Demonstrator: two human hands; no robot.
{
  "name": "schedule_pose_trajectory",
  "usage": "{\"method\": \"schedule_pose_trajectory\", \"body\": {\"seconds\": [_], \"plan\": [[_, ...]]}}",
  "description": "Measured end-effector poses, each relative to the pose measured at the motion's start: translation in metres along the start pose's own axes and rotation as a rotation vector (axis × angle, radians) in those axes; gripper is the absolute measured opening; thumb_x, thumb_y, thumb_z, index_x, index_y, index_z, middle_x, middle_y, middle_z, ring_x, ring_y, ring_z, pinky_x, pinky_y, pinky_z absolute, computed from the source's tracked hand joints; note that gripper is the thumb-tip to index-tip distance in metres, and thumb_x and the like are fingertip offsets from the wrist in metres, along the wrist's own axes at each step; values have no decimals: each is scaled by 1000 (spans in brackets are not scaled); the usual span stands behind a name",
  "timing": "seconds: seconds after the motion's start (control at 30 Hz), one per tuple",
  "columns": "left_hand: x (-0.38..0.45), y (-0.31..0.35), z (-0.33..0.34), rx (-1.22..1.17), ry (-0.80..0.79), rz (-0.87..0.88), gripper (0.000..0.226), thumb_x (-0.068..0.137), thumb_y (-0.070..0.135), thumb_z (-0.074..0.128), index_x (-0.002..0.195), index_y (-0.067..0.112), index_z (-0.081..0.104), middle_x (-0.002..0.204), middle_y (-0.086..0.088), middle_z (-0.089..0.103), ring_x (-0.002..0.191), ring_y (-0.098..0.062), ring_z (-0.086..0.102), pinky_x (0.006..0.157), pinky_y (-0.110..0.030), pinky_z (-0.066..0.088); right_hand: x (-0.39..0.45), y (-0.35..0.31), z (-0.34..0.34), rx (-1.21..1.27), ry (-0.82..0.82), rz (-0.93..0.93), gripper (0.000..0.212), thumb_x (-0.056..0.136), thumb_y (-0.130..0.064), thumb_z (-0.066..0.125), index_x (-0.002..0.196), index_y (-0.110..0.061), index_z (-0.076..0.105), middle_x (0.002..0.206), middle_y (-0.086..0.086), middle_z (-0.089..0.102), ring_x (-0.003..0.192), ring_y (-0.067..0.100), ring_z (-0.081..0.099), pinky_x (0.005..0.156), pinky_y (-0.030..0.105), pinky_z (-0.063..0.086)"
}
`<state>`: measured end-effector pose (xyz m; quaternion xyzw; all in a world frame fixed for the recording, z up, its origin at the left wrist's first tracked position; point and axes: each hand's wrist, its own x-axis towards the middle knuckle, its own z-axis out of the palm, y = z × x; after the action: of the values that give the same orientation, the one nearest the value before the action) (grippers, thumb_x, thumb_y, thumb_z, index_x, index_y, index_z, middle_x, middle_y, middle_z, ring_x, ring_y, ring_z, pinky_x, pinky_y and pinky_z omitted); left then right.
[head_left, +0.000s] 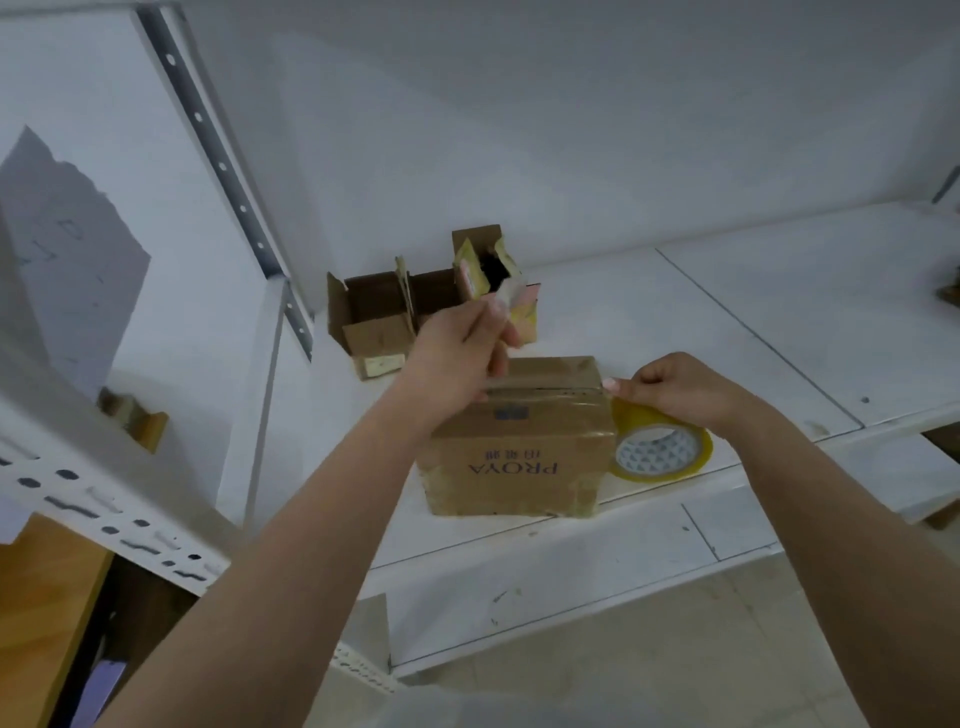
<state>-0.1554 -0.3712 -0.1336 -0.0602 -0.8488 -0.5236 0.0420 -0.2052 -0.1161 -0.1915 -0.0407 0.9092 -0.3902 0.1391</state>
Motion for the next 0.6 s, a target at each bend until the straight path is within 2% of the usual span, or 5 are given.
{"method": "schedule_pose_trajectory", "body": {"seconds": [0.13,0.27,0.37,0.5,0.6], "plan": [[34,27,63,-109,-298,-117,40,105,34,38,81,11,61,62,-4,69,50,-15,62,48,-22,49,-3,11,-14,141,-108,-36,43,79,-56,67,82,-14,75,85,10,74,82,28,72,83,40,54],[43,3,87,46,-295,-116,41,103,26,39,70,12,60,50,3,61,38,-10,51,44,-19,40,-6,32,-27,311,-221,-75,20,92,-26,61,110,-22,71,108,6,71,104,25,66,94,38,49],[41,-12,90,80,-217,-40,43,103,27,39,66,15,57,46,5,57,37,-9,47,44,-16,39,-5,41,-30,284,-269,-91,26,87,-34,66,113,-29,68,106,7,72,98,20,68,88,32,53],[43,-12,93,139,-207,-12,44,104,33,39,66,18,55,47,6,57,39,-10,47,47,-17,40,9,44,-36,80,-166,-110,23,81,-44,73,101,-33,69,90,-3,70,75,7,67,68,20,51],[39,-8,91,268,-259,17,43,103,37,40,65,23,54,50,8,59,43,-8,52,54,-20,44,13,50,-35,-83,-171,-120,26,82,-50,70,102,-34,69,95,-16,64,83,2,63,67,19,49]]}}
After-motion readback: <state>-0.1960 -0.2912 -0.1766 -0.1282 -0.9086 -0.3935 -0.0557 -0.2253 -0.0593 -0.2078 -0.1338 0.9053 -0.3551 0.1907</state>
